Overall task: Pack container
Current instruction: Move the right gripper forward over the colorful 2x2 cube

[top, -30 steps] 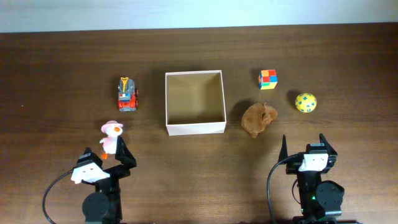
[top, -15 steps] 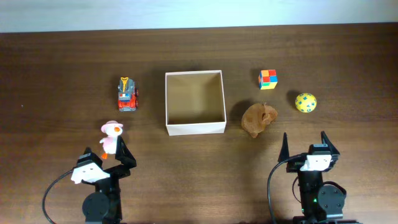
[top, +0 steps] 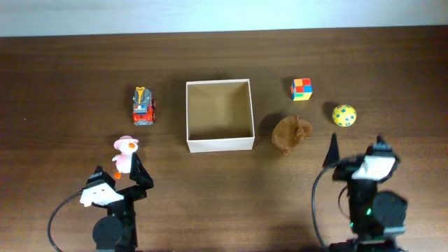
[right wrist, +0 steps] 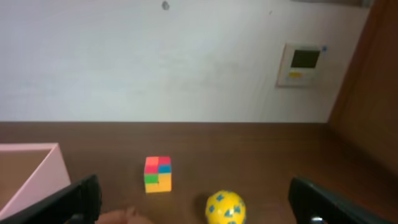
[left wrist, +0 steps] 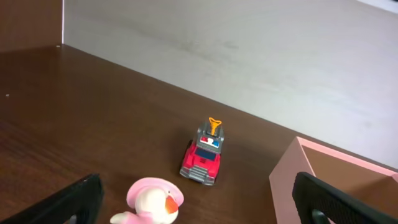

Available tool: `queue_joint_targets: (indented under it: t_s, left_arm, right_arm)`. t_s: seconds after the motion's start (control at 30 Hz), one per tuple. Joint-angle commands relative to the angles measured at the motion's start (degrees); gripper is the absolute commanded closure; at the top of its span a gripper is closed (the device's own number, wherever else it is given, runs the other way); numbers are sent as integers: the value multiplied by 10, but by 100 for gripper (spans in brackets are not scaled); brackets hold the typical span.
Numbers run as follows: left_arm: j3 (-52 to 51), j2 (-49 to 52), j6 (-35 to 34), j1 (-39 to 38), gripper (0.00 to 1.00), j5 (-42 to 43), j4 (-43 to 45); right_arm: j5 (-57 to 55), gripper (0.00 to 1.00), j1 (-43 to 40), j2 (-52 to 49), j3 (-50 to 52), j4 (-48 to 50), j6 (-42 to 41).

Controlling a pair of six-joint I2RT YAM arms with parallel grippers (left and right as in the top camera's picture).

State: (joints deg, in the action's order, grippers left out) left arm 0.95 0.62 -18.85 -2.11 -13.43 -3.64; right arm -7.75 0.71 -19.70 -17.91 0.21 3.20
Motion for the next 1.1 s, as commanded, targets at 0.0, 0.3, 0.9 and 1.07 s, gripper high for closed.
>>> queue_joint_targets:
  t_s: [0.0,0.3,0.9,1.07]
  left_arm:
    - [-4,-3,9,1,1,6,1]
    - [-4,-3,9,1,1,6,1]
    - [-4,-3,9,1,1,6,1]
    - [-4,-3,9,1,1,6,1]
  right_arm:
    - [-20,1,-4,-104,-97,-8,-5]
    - [3,1,-4,-450,-459,-178,-7]
    - [176,1,-53,-669,-641,-145,-102]
    - [155,1,-57,-678,-650,-143,-83]
